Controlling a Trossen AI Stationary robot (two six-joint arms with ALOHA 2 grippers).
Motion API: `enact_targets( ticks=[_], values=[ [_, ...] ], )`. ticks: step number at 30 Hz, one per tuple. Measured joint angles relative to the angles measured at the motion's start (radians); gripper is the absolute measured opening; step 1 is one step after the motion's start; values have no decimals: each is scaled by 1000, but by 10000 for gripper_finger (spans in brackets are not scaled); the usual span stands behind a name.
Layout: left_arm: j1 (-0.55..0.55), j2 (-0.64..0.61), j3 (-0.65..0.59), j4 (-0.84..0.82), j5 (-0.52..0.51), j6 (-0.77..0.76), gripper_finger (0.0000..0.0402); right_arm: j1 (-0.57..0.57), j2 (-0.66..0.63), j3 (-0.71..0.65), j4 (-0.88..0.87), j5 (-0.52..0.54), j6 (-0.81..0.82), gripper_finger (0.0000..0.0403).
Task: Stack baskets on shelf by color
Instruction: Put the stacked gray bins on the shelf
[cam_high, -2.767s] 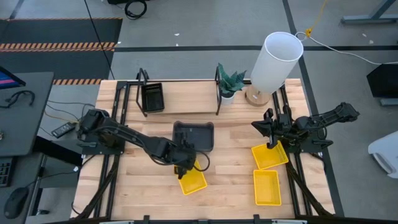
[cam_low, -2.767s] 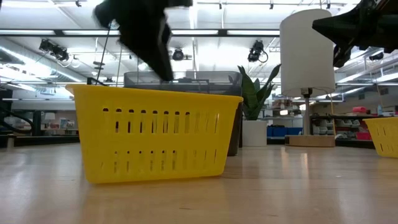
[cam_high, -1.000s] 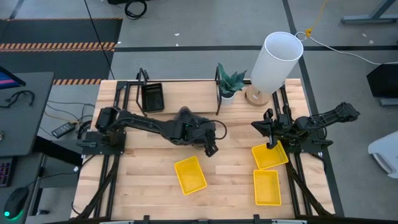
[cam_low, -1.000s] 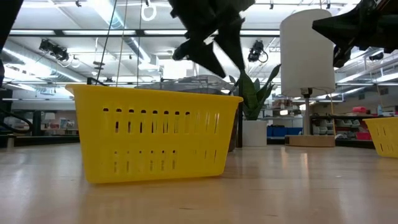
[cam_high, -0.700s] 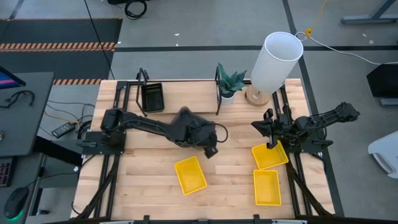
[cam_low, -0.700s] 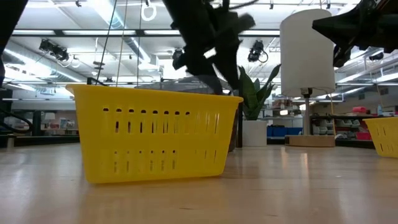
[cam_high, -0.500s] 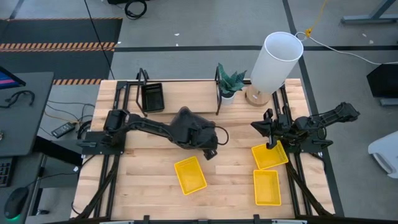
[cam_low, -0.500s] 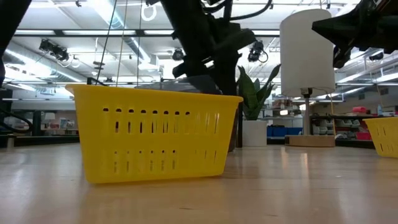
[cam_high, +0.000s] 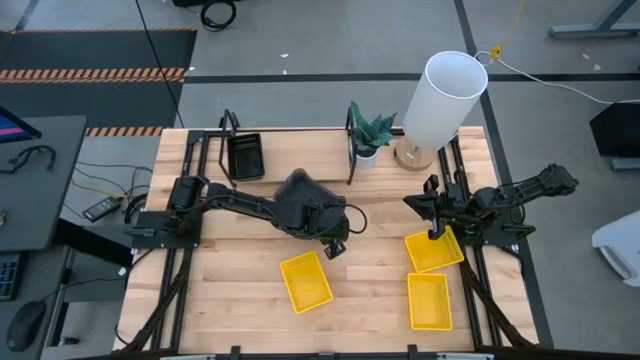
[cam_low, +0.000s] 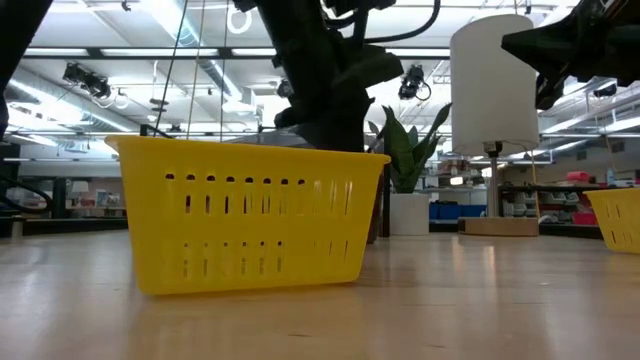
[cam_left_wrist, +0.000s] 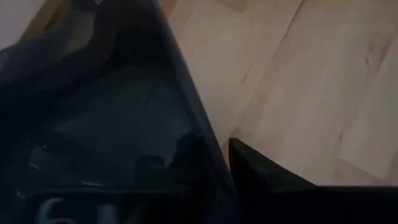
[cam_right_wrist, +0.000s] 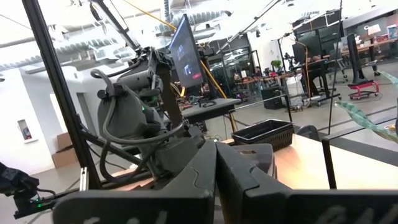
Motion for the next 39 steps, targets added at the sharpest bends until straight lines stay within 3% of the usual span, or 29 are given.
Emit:
enact_targets(
  ticks=[6, 15, 19, 26, 32, 39],
  values=[
    [-5, -15, 2, -74, 69, -5, 32, 0, 0, 0, 0, 0, 0, 12],
    [-51, -14, 113, -308, 101, 10, 19, 0, 0, 0, 0, 0, 0, 12],
    [-80, -15, 204, -434, 46, 78, 11, 0, 0, 0, 0, 0, 0, 12],
    [-97, -21, 292, -538, 40, 278, 11, 0, 0, 0, 0, 0, 0, 12],
    [-38, -75, 212, -598, 16, 359, 11, 0, 0, 0, -1, 0, 0, 12],
    [66, -238, -9, -439, 51, 503, 11, 0, 0, 0, 3, 0, 0, 12]
  ],
)
